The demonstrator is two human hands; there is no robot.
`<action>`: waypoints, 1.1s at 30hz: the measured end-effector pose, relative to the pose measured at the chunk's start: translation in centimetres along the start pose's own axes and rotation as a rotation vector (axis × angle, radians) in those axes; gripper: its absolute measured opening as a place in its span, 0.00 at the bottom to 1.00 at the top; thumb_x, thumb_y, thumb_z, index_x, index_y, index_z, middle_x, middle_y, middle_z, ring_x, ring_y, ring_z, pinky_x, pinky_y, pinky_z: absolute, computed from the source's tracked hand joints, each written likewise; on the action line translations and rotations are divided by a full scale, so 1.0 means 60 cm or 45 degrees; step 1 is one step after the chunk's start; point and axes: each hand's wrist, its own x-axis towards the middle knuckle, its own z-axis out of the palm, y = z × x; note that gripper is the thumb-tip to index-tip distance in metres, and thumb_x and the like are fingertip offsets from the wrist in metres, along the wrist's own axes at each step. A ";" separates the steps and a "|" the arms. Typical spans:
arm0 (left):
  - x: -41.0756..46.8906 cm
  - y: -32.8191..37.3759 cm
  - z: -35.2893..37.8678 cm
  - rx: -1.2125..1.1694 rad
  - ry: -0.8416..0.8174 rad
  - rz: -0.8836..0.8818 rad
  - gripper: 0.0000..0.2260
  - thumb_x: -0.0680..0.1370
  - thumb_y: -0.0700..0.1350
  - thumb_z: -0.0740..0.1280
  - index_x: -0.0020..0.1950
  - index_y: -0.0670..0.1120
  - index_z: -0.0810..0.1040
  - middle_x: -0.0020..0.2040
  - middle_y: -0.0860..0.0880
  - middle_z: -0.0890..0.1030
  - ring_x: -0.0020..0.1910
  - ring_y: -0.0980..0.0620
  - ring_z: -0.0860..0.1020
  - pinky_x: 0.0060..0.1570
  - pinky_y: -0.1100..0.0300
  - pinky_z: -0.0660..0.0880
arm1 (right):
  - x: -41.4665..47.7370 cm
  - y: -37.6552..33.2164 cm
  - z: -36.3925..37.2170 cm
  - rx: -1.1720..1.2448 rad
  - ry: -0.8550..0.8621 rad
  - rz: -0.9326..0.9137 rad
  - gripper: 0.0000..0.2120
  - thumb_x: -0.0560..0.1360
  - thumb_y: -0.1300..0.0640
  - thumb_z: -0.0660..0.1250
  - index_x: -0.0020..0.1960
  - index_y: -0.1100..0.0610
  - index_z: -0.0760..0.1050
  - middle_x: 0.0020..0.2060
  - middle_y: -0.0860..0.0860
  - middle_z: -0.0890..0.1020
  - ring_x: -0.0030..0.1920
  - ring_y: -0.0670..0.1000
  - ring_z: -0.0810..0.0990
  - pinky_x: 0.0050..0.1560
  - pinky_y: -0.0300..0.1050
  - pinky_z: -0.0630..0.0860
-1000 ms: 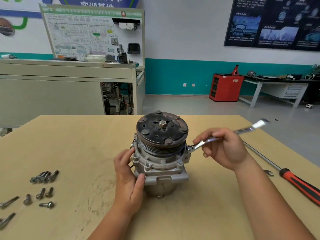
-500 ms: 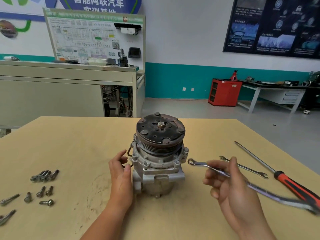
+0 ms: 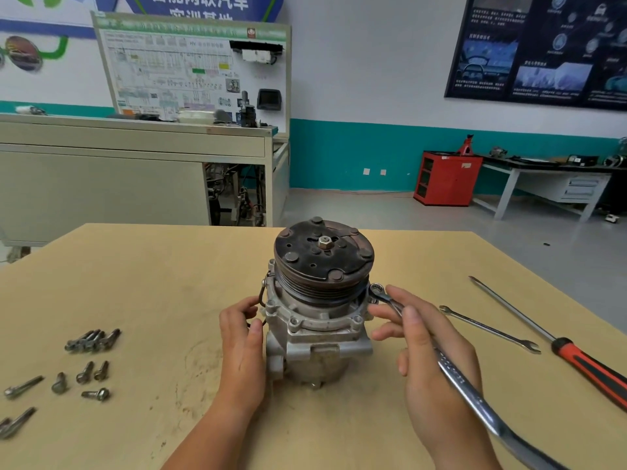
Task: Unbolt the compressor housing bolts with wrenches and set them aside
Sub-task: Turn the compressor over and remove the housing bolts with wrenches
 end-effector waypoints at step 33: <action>0.004 -0.006 -0.002 0.056 0.000 0.010 0.18 0.72 0.61 0.53 0.56 0.54 0.69 0.55 0.56 0.70 0.57 0.66 0.69 0.55 0.75 0.64 | 0.022 0.019 -0.018 0.295 0.044 0.110 0.17 0.77 0.69 0.57 0.44 0.55 0.82 0.36 0.56 0.84 0.35 0.48 0.81 0.35 0.35 0.77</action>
